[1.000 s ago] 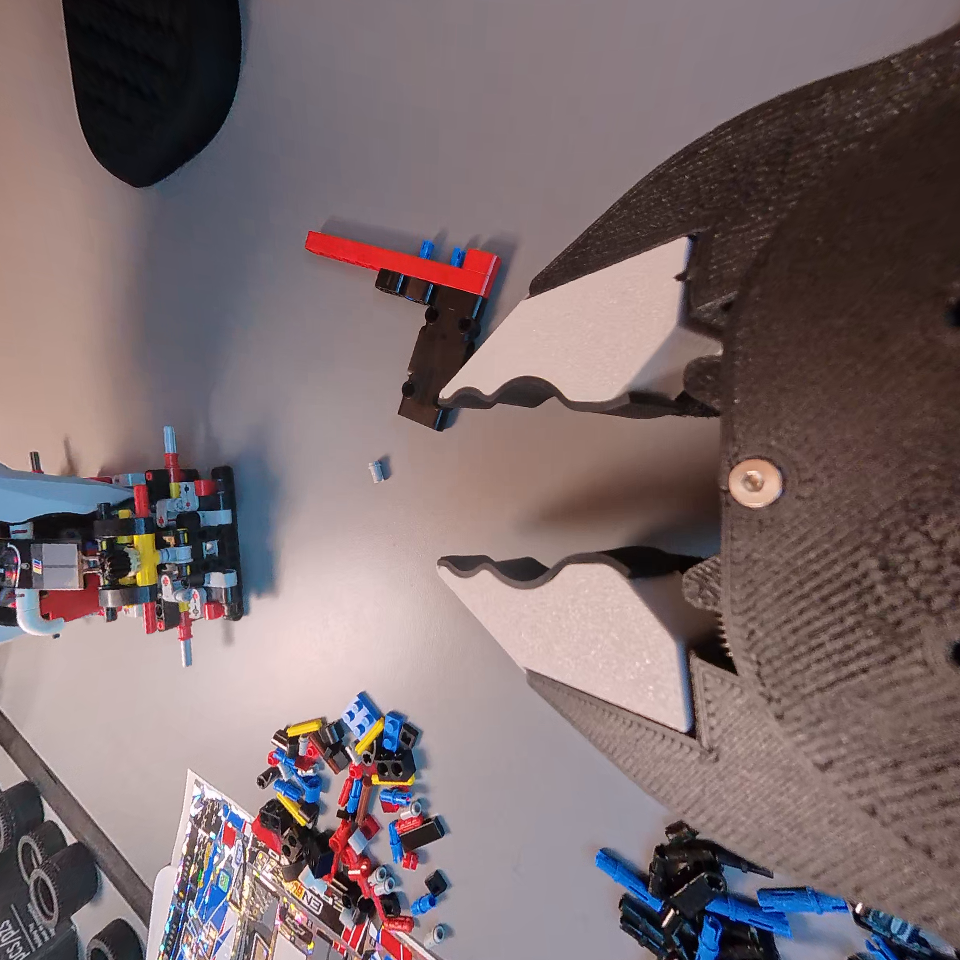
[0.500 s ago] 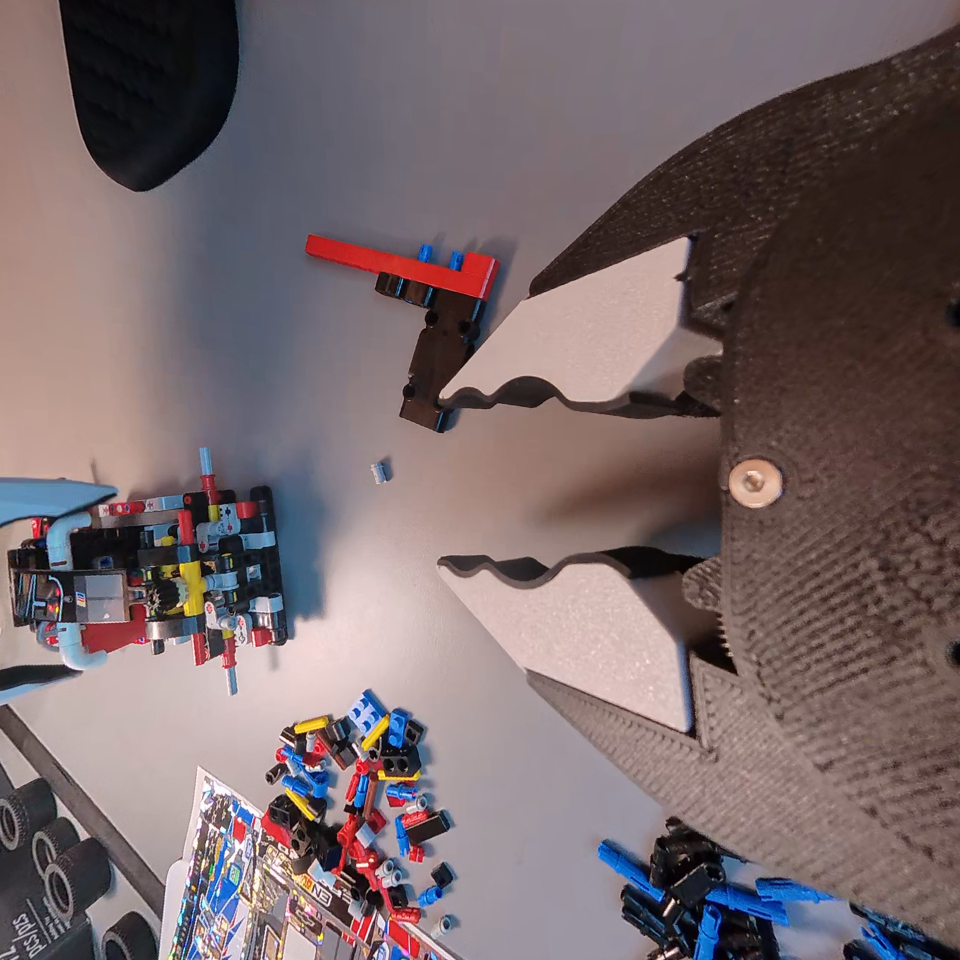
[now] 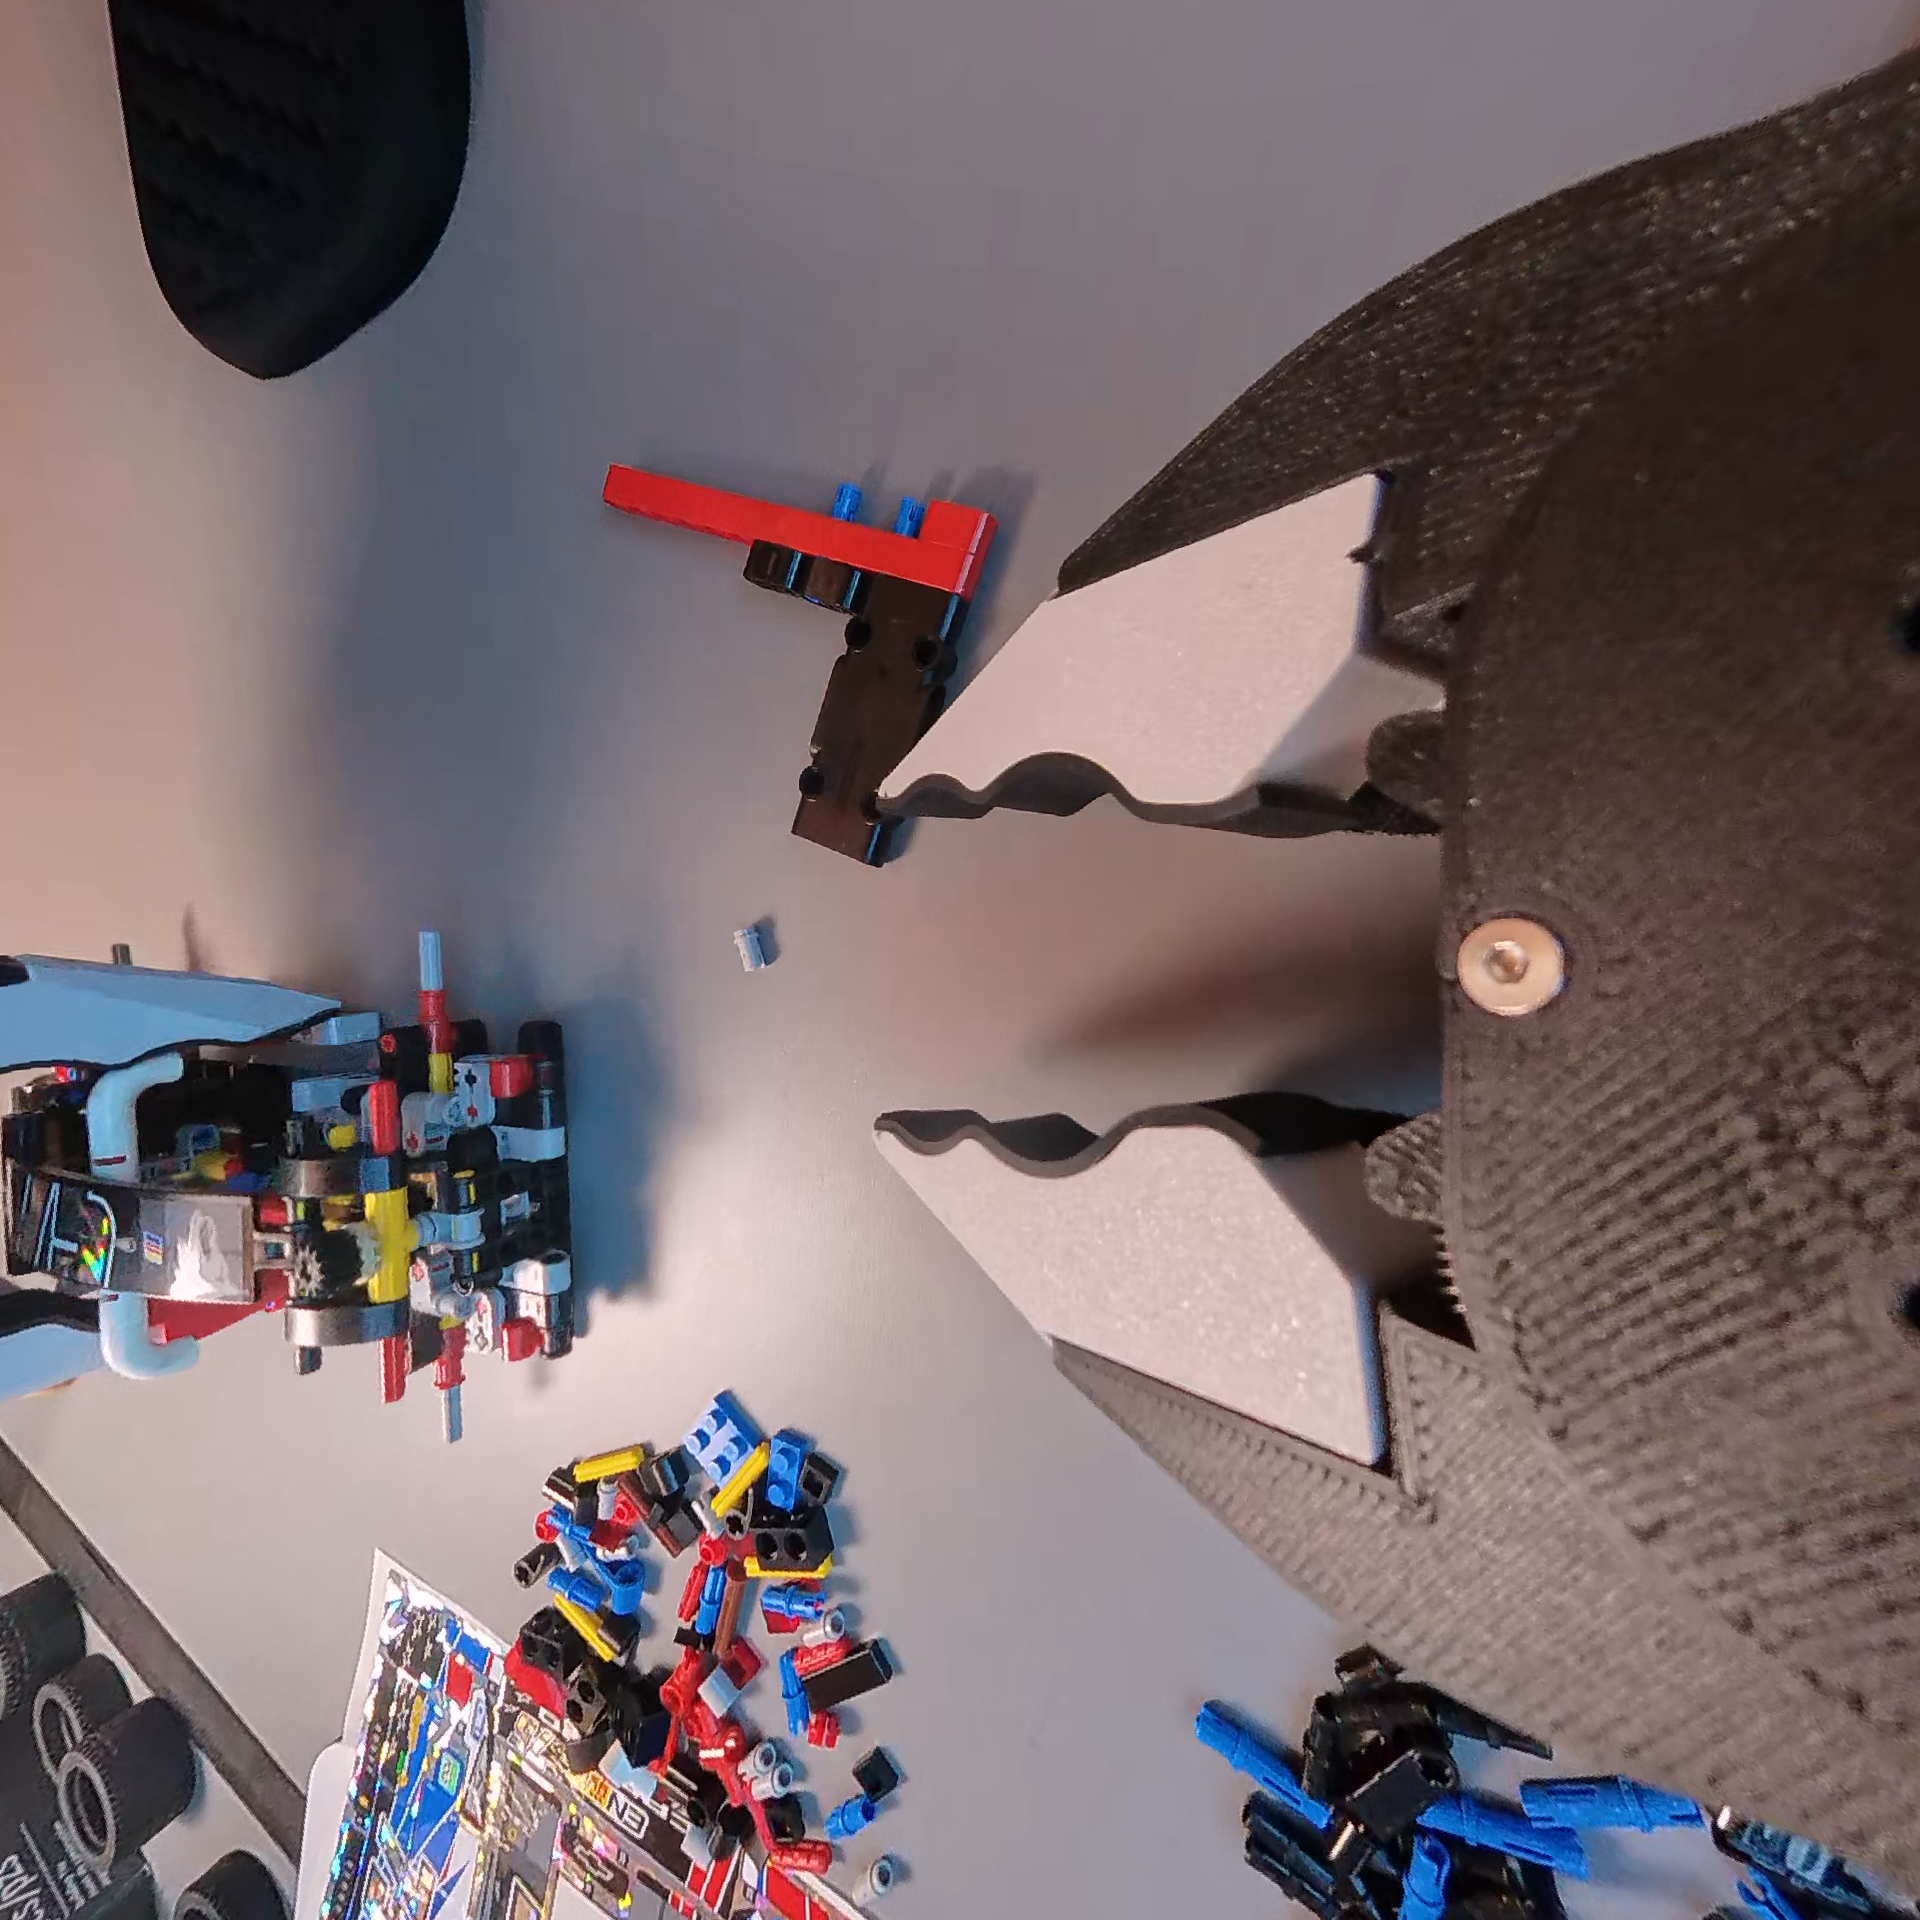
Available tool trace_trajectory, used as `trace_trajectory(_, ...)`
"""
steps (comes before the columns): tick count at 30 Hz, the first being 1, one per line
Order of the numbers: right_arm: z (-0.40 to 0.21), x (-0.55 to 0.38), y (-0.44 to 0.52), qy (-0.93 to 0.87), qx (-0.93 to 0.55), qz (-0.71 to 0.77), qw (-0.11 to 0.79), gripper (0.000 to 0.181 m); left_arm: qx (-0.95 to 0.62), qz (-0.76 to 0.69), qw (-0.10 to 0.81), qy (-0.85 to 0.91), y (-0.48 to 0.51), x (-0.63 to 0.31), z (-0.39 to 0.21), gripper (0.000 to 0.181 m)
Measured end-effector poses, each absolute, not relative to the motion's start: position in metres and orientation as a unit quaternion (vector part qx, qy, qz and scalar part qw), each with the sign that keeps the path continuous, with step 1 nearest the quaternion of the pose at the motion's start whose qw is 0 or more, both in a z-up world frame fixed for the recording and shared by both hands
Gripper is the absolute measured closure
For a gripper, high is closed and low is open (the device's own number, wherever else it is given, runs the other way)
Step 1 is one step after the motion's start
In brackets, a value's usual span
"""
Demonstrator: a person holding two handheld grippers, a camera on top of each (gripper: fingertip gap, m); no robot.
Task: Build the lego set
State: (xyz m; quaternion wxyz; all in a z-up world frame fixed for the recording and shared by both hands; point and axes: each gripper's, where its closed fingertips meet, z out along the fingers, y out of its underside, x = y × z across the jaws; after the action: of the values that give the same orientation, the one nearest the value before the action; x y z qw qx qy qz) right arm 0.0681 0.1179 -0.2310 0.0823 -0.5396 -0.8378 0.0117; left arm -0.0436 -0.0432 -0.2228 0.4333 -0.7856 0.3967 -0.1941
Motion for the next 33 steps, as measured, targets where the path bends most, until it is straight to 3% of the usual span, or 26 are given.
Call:
trace_trajectory(22, -0.232, 0.056, 0.102, -0.841, -0.537, 0.000, 0.071, 0.099, -0.784, -0.195, 0.436, 0.396, -0.043, -0.043, -0.222, 0.126)
trace_trajectory(28, -0.183, 0.044, 0.085, -0.820, -0.545, 0.093, 0.145, 0.082, -0.782, -0.197, 0.447, 0.387, -0.041, -0.044, -0.217, 0.127)
trace_trajectory(33, -0.131, 0.044, 0.033, -0.749, -0.554, 0.223, 0.288, 0.116, -0.782, -0.206, 0.449, 0.379, -0.040, -0.044, -0.215, 0.134)
